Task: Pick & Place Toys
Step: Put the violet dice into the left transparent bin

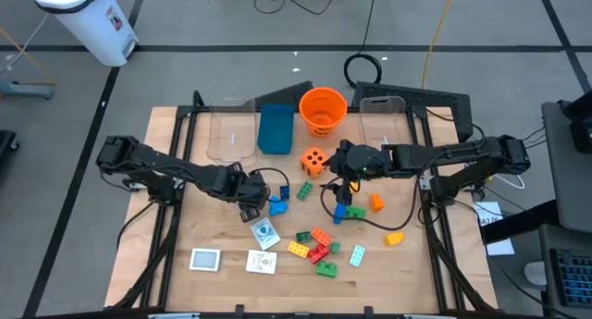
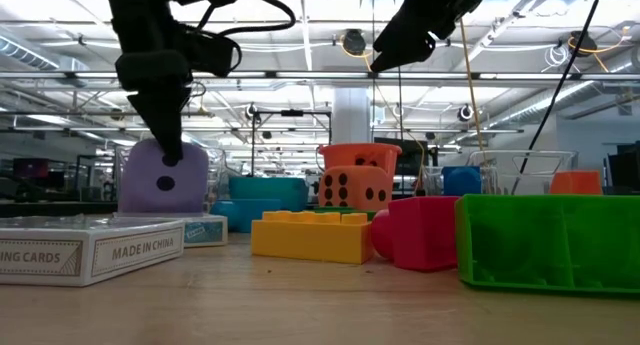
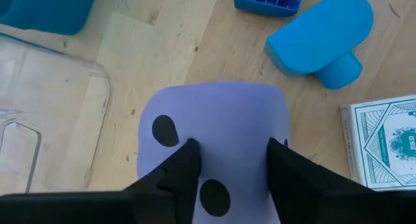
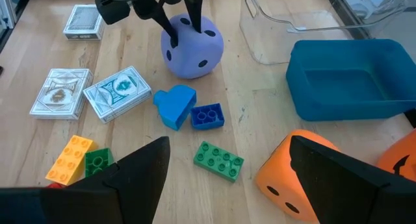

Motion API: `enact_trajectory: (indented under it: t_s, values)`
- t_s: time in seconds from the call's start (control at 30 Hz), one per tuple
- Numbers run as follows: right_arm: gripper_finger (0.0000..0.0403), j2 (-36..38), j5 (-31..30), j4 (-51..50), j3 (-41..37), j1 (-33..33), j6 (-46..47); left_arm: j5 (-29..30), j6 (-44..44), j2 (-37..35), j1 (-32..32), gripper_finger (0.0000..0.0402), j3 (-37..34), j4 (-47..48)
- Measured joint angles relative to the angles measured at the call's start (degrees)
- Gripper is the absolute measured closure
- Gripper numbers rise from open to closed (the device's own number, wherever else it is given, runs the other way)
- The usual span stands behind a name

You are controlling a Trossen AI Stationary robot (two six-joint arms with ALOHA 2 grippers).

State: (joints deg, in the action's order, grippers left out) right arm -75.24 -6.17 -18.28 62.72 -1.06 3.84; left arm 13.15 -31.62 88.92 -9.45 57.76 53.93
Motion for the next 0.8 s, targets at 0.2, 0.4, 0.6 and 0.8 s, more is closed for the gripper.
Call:
enact_trajectory:
  t_s: [0.2, 0.4, 0.6, 0.8]
  values:
    - [0.0094, 0.0, 0.0, 0.0, 0.0, 0.0, -0.1, -0.1, -0.4, -0.1, 0.5, 0.0268, 0.1, 0.0]
    - [0.0094, 0.0, 0.0, 0.0, 0.0, 0.0, -0.2, -0.9, -1.1, -2.1, 2.5, 0.027, 0.0, 0.4]
    - [0.0094, 0.0, 0.0, 0.0, 0.0, 0.0, -0.2, -1.3, -1.6, -5.8, 5.6, 0.0272, -0.3, 0.7]
    - [0.0094, 0.0, 0.0, 0.0, 0.0, 0.0, -0.2, -3.3, -2.0, -9.5, 8.6, 0.0274, -0.3, 0.7]
